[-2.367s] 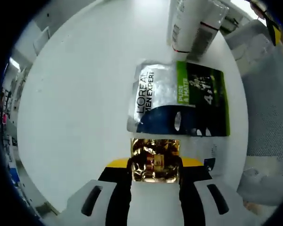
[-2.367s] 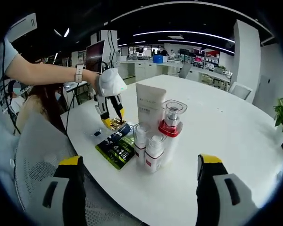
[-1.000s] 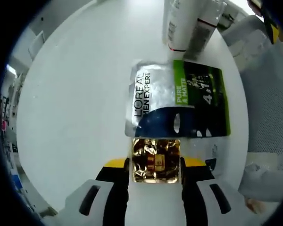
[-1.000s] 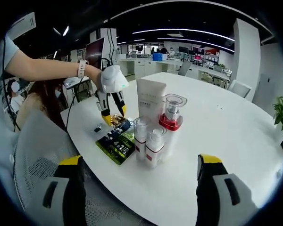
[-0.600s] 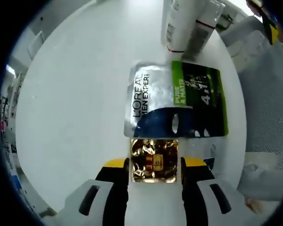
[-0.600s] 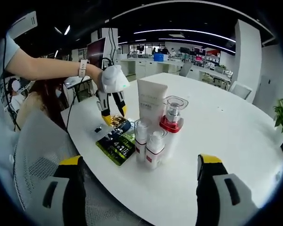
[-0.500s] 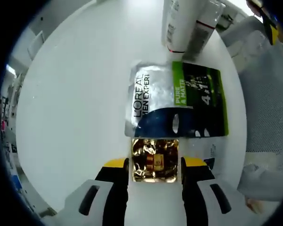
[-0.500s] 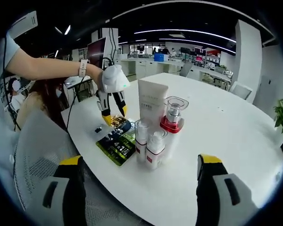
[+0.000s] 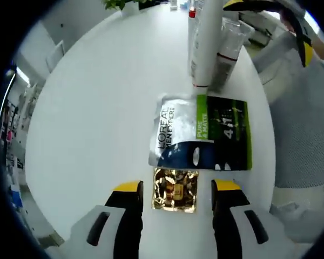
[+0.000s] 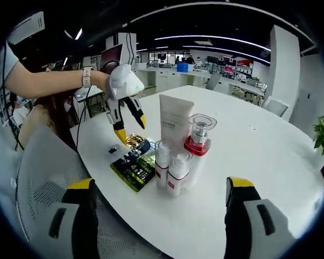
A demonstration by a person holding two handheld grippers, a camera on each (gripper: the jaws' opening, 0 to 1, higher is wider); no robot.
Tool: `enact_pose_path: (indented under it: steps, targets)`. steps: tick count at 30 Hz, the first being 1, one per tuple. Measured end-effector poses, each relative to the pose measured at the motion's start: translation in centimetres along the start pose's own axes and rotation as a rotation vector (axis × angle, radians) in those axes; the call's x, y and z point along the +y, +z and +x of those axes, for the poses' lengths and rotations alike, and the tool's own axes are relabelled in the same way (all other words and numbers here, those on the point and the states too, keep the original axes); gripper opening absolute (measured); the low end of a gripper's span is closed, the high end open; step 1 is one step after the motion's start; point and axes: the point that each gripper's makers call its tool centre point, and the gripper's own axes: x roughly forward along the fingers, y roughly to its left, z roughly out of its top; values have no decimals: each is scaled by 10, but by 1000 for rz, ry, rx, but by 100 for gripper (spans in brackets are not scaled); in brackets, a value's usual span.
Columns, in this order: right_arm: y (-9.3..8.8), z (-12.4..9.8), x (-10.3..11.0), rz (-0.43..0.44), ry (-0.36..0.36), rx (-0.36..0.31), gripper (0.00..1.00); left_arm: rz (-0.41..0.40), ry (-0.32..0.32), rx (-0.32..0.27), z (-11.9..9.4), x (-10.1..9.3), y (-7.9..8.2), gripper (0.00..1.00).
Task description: Arrange the skincare products in the storage area until every visible bottle or jar stands upright without overlapping.
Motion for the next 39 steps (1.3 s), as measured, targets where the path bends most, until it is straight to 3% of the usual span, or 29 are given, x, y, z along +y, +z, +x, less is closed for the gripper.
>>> enact_pose_path:
  steps: [14,29,39]
  targets:
    - [8,-2,0,-10,-10,-19,100,-125,111,-193,-29,-12,13,59]
    - [11,-1,0,-25,-14,-27,100,-216,249,-331,-63,-26,23,73]
    - [13,-1,0,-36,-7,-25,100,-277,312,-455,-85,-40,40,79]
